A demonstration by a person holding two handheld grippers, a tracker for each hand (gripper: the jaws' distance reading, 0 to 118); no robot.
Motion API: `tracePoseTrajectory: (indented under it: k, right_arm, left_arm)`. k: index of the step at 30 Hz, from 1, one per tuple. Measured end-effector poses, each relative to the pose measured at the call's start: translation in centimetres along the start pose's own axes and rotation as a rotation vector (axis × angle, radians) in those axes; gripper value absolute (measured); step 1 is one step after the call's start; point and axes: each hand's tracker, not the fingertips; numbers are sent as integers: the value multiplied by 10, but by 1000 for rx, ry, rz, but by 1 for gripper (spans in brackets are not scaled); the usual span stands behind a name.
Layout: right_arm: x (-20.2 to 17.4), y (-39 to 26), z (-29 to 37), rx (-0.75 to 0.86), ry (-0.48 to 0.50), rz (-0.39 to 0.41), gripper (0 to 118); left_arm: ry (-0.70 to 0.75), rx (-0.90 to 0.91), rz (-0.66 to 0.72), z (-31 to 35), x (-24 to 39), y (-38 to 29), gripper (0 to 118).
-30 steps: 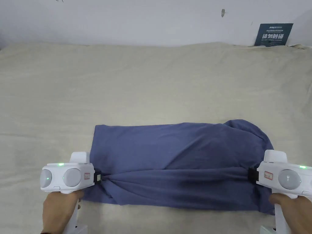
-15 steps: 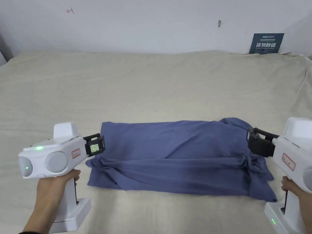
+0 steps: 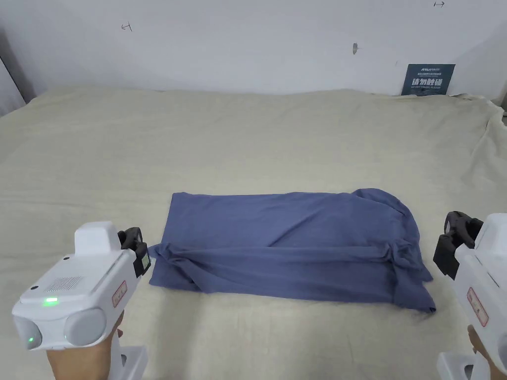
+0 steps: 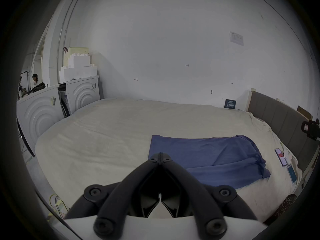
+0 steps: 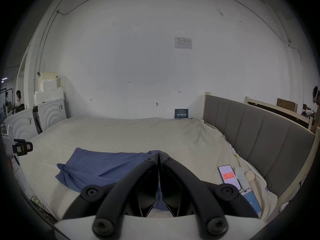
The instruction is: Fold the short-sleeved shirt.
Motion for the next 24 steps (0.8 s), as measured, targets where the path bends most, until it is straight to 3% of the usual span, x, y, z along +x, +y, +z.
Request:
tracePoseTrajectory:
  k: [10, 17, 21, 22, 24]
  right_arm:
    - [0, 0, -8, -30, 4, -20, 0]
    - [-10, -1, -16, -68, 4, -17, 0]
    - [-11, -6, -26, -101, -2, -18, 0]
    - [-11, -7, -29, -108, -3, -18, 0]
    - [-7, -12, -36, -121, -9, -19, 0]
  left_arm:
    - [-31, -113, -32, -32, 1, 1, 0]
    - [-54, -381, 1, -108, -11, -4, 0]
    - [-5, -530, 11, -147, -16, -17, 31]
    - [3, -564, 8, -155, -17, -21, 31]
    - [6, -610, 3, -167, -18, -30, 71]
